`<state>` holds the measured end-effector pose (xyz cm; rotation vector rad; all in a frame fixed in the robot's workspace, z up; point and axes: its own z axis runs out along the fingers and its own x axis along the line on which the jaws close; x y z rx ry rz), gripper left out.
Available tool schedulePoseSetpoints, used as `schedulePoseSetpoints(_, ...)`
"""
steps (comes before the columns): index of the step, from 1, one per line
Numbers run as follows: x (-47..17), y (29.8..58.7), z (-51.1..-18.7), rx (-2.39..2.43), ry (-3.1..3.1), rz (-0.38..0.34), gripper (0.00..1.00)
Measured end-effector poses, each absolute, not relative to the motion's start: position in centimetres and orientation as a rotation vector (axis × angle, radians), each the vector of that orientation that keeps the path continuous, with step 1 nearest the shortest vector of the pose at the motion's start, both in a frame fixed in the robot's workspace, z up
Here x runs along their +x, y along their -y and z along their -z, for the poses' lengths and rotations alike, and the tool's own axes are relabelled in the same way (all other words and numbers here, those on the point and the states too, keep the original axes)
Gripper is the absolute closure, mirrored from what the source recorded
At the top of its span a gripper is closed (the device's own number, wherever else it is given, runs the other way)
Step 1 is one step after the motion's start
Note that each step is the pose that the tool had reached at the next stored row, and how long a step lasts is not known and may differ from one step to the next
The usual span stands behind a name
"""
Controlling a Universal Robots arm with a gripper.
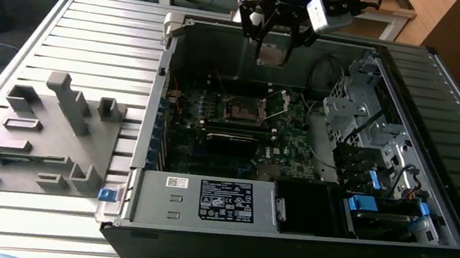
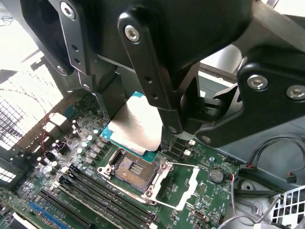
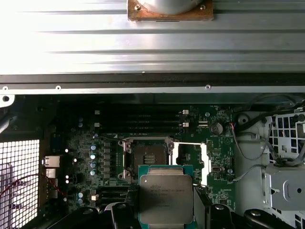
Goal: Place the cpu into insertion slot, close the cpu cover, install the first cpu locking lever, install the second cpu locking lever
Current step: 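Place the cpu into insertion slot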
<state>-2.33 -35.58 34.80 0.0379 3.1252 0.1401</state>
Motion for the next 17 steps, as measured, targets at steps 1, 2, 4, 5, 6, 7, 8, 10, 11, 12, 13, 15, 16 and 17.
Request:
schedulePoseSetpoints(1,-2.33,35.58,-34.79,0.038,-3.125,-0.140,0.46)
schedulePoseSetpoints(2,-2.33,35.58,-34.79,0.038,-3.125,-0.140,0.46)
schedulePoseSetpoints(4,-2.33,35.57,-34.73,0.038,-3.125,-0.141,0.46)
schedulePoseSetpoints(5,-2.33,35.58,-34.68,0.038,-3.125,-0.140,0.46)
schedulePoseSetpoints(6,-2.33,35.58,-34.62,0.038,-3.125,-0.140,0.46)
schedulePoseSetpoints(7,-2.33,35.58,-34.56,0.038,-3.125,-0.140,0.46)
schedulePoseSetpoints(8,-2.33,35.58,-34.51,0.038,-3.125,-0.140,0.46)
schedulePoseSetpoints(10,-2.33,35.58,-34.42,0.038,-3.125,-0.140,0.46)
schedulePoseSetpoints(11,-2.33,35.58,-34.40,0.038,-3.125,-0.140,0.46)
schedulePoseSetpoints(12,-2.33,35.58,-34.38,0.038,-3.125,-0.140,0.46)
schedulePoseSetpoints(13,-2.33,35.58,-34.36,0.038,-3.125,-0.140,0.46)
schedulePoseSetpoints(15,-2.33,35.58,-34.32,0.038,-3.125,-0.140,0.46)
schedulePoseSetpoints(16,-2.33,35.58,-34.30,0.038,-3.125,-0.140,0.46)
schedulePoseSetpoints(17,-2.33,35.58,-34.14,0.038,-3.125,-0.140,0.46)
